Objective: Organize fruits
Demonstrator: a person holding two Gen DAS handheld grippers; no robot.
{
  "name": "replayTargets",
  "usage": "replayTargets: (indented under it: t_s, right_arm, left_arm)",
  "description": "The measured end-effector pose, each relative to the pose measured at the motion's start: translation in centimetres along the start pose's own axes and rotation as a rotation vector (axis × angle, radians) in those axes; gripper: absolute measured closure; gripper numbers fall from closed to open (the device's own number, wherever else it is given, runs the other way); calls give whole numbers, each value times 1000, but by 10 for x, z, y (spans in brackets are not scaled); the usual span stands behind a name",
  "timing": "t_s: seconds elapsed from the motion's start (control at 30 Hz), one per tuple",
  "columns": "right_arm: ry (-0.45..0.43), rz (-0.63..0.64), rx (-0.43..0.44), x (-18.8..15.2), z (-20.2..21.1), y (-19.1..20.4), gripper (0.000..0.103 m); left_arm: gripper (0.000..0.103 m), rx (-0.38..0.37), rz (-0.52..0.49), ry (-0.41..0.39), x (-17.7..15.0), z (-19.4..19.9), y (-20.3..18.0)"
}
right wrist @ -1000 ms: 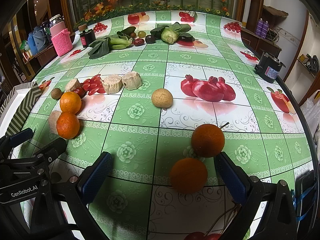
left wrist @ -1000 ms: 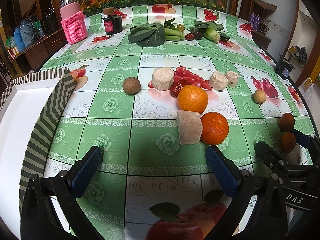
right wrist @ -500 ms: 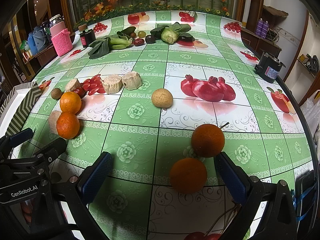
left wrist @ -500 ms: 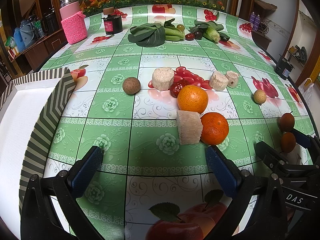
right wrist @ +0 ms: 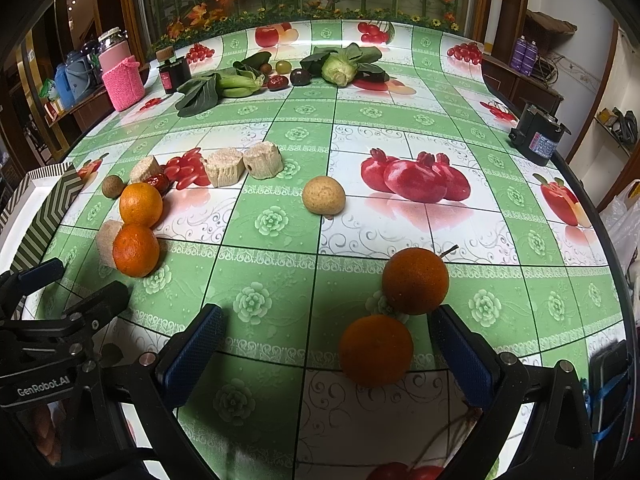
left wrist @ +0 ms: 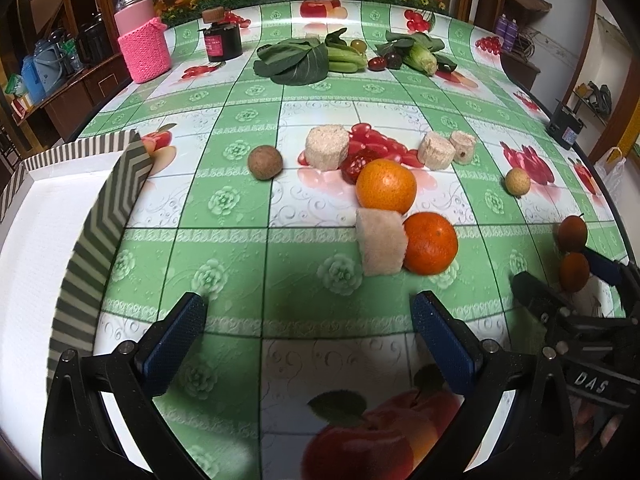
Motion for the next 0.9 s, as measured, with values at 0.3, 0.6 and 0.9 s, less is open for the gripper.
replayTargets:
  t_s: [0.3, 0.6, 0.9]
  right_arm:
    - [-155, 30, -5, -1, 60, 0, 0]
    - [-219, 16, 23, -22, 112, -12, 0]
    - [-257, 4, 35, -52, 143, -27, 0]
  left_arm:
    - [0, -11, -13, -52, -10, 29, 5]
    - [0, -34, -26, -126, -20, 69, 4]
    - [0, -46, -37, -161, -32, 90, 5]
Point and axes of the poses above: each gripper's, at about its wrist camera, not at the fingertips, and z roughly against the way its jaws point, y to its left, x to its top, the point moved 4 cm from there along -z, roughly the way its jaws point, and after that the axes turned 2 degrees about y, right-handed, at the moved point
